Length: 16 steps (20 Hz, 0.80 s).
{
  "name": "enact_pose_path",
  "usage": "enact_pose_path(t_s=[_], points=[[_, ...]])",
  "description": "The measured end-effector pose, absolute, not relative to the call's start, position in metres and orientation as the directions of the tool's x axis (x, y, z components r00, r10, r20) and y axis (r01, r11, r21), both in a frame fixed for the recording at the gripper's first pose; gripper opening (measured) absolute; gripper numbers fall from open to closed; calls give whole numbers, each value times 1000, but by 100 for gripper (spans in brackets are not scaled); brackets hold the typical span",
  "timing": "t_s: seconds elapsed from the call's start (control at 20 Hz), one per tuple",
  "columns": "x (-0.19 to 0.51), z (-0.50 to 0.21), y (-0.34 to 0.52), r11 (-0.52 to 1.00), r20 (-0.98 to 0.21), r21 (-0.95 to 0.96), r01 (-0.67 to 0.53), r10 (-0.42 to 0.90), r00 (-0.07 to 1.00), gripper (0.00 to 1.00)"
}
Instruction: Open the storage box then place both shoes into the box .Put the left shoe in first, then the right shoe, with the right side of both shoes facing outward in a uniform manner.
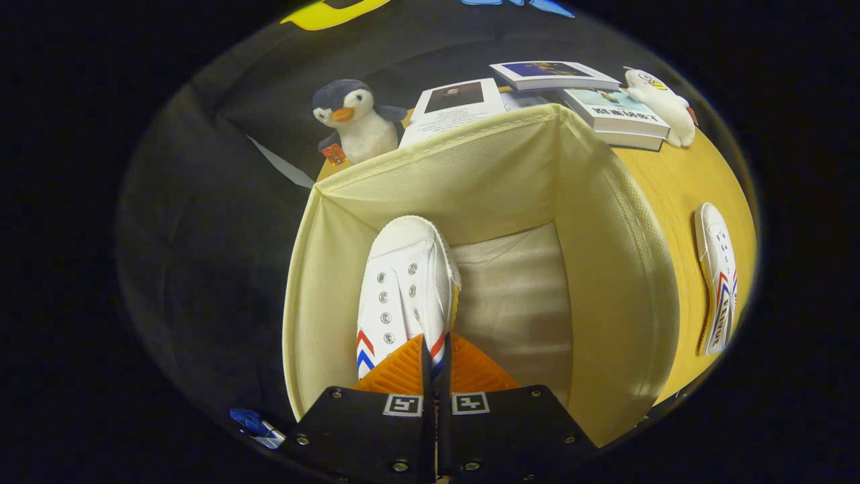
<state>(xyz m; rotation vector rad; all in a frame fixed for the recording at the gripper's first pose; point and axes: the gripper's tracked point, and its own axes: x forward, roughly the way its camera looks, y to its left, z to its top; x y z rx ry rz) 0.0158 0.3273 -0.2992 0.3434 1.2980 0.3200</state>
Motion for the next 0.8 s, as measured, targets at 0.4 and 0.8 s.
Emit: enact_pose_path(t_s=[0.4, 0.8], points=[[15, -278, 336, 852, -813, 511, -113, 522, 256, 97], [34, -208, 287, 816, -725, 531, -228, 577, 375, 98]])
